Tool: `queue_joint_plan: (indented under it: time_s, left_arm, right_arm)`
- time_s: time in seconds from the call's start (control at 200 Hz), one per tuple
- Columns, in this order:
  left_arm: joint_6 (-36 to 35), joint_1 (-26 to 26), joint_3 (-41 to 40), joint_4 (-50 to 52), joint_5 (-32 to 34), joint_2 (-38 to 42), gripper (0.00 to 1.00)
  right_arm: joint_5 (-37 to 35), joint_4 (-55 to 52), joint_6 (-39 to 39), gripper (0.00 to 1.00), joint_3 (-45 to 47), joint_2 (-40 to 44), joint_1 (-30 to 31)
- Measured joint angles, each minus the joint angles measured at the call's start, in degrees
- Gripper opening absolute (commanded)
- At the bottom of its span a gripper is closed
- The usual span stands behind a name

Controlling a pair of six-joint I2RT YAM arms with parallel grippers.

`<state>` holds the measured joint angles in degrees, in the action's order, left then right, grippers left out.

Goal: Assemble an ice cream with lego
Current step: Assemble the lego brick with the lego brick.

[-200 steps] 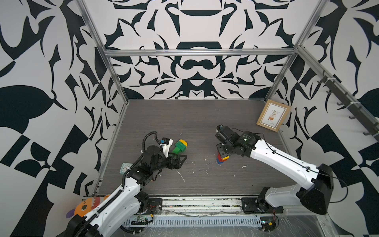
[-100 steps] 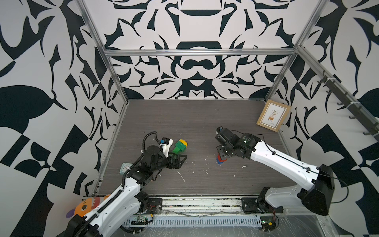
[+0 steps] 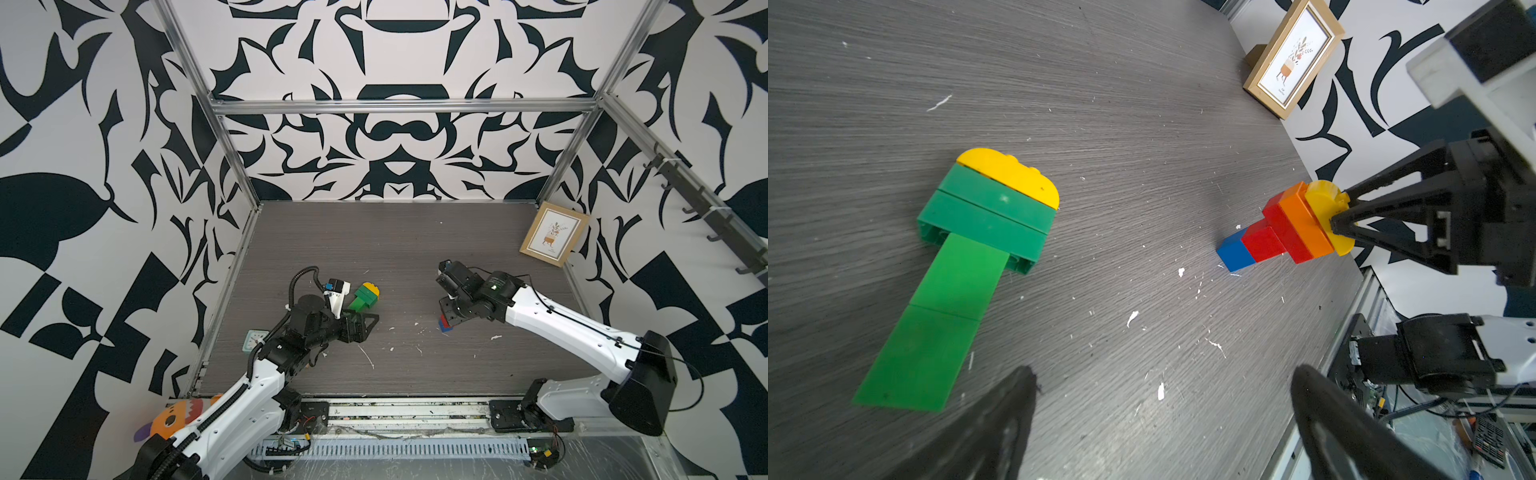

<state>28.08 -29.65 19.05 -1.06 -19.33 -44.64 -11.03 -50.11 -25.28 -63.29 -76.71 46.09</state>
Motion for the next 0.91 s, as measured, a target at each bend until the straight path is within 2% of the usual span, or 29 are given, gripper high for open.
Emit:
queue_joint_plan:
  time_s: [0.475, 0.905]
  left_arm:
    - [0.0, 0.0, 0.0, 0.0, 0.0, 0.0, 0.99]
    - [0.3, 0.0, 0.0, 0.0, 0.0, 0.0, 0.99]
  right_arm:
    - [-1.3, 0.2, 0.0, 0.22, 0.1, -0.2, -0.2]
    - [-2.1, 3.8, 0.2, 0.15, 3.5, 1.3, -0.2]
